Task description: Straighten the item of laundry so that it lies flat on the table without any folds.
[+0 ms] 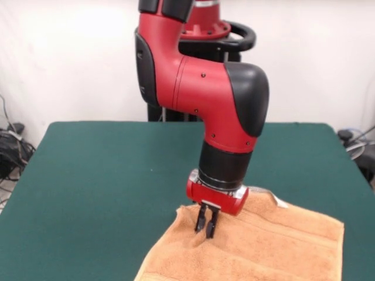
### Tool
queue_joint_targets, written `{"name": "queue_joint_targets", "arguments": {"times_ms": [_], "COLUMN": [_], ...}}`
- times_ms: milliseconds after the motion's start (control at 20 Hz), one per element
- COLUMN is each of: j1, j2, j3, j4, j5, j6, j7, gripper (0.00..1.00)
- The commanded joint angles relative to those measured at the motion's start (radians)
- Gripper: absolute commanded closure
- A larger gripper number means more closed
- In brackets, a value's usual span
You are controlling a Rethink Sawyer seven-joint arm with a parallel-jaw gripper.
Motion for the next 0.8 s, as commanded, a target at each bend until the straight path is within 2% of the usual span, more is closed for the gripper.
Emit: {"name": "queue_joint_targets", "arguments": {"times_ms": [50,250,400,600,800], "j1": [-0.004,-0.022,0.013,0.164,0.291], "j2": [0.127,0.110,0.106,0.129,0.194], "j3": [0.050,0.059,0.018,-0.138,-0.272], "j4": [0.238,0.273,0.292,0.296,0.258], "j5": [-0.011,-0.037,-0.045,-0.011,0.071], "j6": [0.167,0.170,0.135,0.038,0.054], "j7": [0.131,0.097,0.120,0.245,0.326], "gripper": [1.00,1.00,1.00,1.00,1.00]}}
